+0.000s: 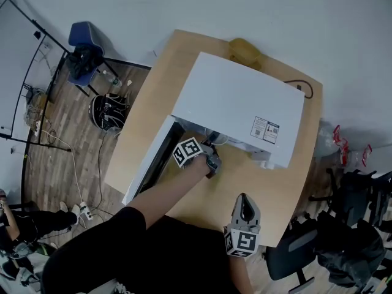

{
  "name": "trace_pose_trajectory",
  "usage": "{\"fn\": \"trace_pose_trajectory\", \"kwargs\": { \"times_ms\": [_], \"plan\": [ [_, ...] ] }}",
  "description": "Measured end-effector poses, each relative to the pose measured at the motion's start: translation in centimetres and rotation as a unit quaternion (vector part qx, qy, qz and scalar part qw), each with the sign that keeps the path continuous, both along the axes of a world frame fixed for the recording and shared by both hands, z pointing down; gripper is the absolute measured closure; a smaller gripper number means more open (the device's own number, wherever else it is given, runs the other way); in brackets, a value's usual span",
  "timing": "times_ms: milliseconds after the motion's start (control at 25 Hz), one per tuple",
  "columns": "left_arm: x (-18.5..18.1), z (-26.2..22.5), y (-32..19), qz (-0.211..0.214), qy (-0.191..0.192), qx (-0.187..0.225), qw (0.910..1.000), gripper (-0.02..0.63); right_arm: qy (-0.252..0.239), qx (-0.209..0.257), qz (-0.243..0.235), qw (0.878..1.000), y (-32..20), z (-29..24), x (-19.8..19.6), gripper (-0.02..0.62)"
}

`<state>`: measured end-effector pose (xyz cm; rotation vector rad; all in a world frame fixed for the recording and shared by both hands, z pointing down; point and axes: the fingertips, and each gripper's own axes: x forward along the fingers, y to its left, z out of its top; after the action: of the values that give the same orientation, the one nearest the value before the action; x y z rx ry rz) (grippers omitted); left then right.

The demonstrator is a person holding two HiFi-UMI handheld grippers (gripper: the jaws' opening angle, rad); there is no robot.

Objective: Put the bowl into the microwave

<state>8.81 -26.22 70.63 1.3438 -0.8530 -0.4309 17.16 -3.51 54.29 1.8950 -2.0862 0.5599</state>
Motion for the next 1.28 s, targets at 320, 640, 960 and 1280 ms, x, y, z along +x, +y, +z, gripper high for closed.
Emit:
{"fn": "trace_pose_trajectory", "kwargs": {
  "times_ms": [320,640,960,1280],
  "plan": [
    [0.6,1.1,0.0,-0.003,0.003,-0.028,0.9996,0.393,-0.012,-0.003,0.021,1.0,-0.3,0.3,1.7,0.535],
    [0.9,1.1,-0.1,-0.013,0.014,-0.03,0.9994,0.393,-0.011,-0.001,0.041,0.999,-0.7,0.4,3.7,0.535],
    [0.9,1.0,-0.2,-0.027,0.002,-0.045,0.9986,0.387,-0.02,-0.006,0.041,0.999,-0.5,0.9,3.4,0.535],
    [1.2,0.3,0.3,0.0,-0.004,-0.057,0.9984,0.364,-0.023,-0.005,0.037,0.999,-0.5,0.8,2.9,0.535]
  ]
}}
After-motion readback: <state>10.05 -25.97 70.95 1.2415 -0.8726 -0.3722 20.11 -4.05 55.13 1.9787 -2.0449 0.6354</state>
